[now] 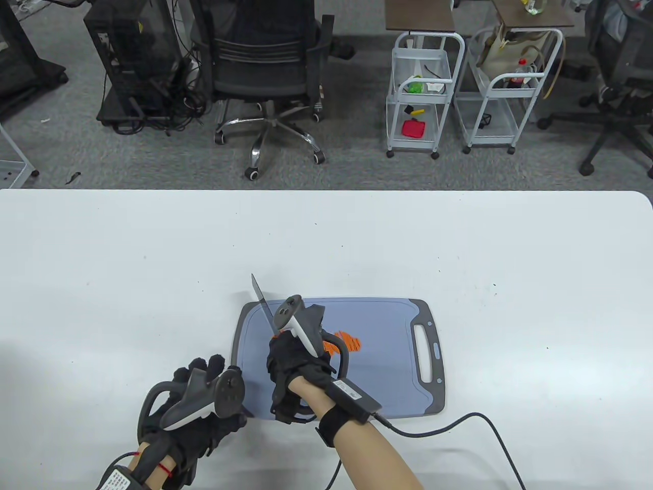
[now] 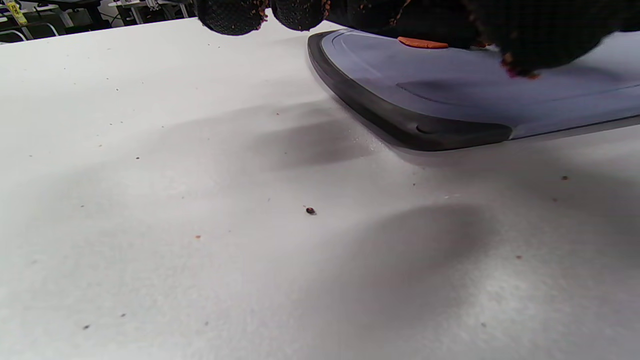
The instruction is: Chop plasticine discs into granules with repetitive downward strikes
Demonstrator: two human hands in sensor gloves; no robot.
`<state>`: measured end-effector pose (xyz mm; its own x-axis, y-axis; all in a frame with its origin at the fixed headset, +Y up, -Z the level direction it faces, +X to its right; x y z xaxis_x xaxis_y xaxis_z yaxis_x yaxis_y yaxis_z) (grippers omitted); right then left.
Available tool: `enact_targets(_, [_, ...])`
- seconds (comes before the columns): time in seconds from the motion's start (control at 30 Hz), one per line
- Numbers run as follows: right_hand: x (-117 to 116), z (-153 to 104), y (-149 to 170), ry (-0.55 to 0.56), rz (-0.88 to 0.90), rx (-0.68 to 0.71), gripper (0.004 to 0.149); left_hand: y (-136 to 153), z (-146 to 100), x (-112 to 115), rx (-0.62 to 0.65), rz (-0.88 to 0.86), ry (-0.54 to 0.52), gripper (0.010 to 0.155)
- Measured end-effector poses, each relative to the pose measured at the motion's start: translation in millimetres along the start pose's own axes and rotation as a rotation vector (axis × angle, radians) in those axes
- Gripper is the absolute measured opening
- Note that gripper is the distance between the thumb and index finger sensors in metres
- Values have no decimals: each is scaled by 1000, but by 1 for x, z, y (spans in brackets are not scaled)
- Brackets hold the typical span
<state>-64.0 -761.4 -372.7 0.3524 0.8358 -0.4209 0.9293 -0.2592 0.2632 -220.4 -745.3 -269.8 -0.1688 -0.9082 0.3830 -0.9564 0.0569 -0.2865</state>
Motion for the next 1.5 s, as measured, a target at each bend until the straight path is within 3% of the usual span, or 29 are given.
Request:
enact_targets(0.07, [0, -3, -3, 27, -39, 2, 56, 0, 1, 2, 3, 2, 4, 90])
enact_targets(0.23, [-2, -24, 19, -34, -81, -6, 57, 3, 1, 3, 5, -7, 12, 90])
enact_targets(0.37, [11, -33, 20, -54, -71, 1, 55, 8, 1, -2, 5, -44, -5, 90])
enact_targets(0.5, [15, -23, 8, 31, 45, 60, 55, 14, 0, -4, -15, -53, -23, 90])
enact_targets(0.63, [1, -8, 5, -15, 23, 36, 55, 15, 1, -1, -17, -51, -9, 90])
enact_targets(0.77, [-2, -18, 15, -92, -22, -14, 57, 12, 1, 0, -11, -36, -6, 90])
enact_targets(0.83, [-1, -25, 16, -56, -114, -9, 57, 10, 1, 1, -6, -35, -1, 90])
enact_targets(0.9, [-7, -21, 11, 21, -69, 17, 58, 8, 2, 2, -1, -41, 3, 90])
enact_targets(1.1, [-4, -10, 19, -16, 76, 19, 57, 4, 1, 2, 7, -35, 0, 90])
enact_targets(1.17, [0, -13, 20, -81, 26, 7, 56, 7, 0, -1, 6, -48, -13, 90])
enact_targets(1.33, [14, -24, 21, -35, 55, 63, 55, 13, 0, -2, -19, -35, -24, 90])
enact_targets(1.5, [1, -17, 16, -48, 21, 30, 55, 10, 1, 0, -12, -24, -7, 90])
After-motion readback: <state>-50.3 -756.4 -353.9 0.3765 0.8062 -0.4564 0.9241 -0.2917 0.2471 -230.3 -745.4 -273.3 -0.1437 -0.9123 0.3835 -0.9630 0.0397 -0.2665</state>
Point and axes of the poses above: the tracker on the back of each hand, its own y axis roughly to the little-finger side, its own z axis roughly from the wrist to the fingertips, x = y × z, the point moved 3 cm from there along z, roughly from the wrist to the fingertips, and after that the axes turned 4 degrees about x, right-handed, at the moved point
